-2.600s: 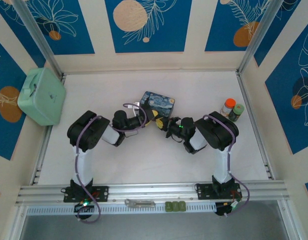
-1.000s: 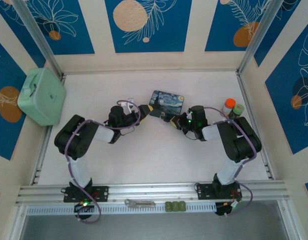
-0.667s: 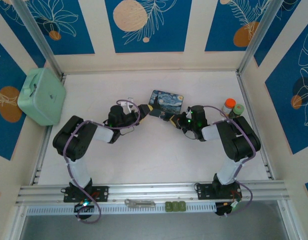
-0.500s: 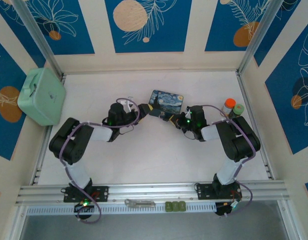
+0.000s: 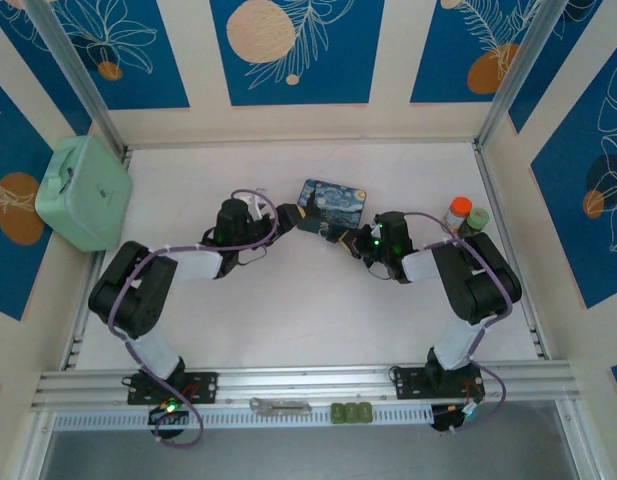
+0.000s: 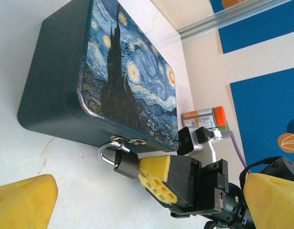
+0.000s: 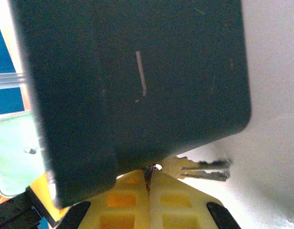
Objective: Unlock a padlock with a key
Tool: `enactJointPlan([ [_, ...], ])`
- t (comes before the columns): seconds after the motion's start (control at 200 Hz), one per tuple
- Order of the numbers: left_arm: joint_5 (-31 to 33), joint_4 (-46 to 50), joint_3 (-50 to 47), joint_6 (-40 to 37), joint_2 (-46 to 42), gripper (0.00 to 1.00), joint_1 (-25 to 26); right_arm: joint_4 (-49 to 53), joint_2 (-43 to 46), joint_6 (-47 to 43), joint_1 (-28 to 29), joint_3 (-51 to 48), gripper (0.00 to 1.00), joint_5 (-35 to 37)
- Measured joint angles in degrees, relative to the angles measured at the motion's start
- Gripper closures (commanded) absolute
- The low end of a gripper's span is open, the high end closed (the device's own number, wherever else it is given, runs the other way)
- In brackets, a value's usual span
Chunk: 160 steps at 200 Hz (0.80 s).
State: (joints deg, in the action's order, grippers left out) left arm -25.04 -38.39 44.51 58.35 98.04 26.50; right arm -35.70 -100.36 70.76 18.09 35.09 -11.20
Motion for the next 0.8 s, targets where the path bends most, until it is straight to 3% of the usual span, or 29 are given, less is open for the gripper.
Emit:
enactJointPlan([
  [0.355,0.1,1.2,0.0,-0.4,0.0,0.00,0.0,2.5,-0.8,4.6,1.2,3.6,1.00,-0.9],
  [0.605,0.3,1.2,-0.7,-0.3,-0.1,0.00,0.0,5.3,-0.7,15.4,7.0,4.9,1.00,4.5],
  [0.8,0.5,1.2,-1.4,-0.3,-0.3,0.00,0.0,5.7,-0.7,24.3,8.2,4.9,1.00,7.6],
])
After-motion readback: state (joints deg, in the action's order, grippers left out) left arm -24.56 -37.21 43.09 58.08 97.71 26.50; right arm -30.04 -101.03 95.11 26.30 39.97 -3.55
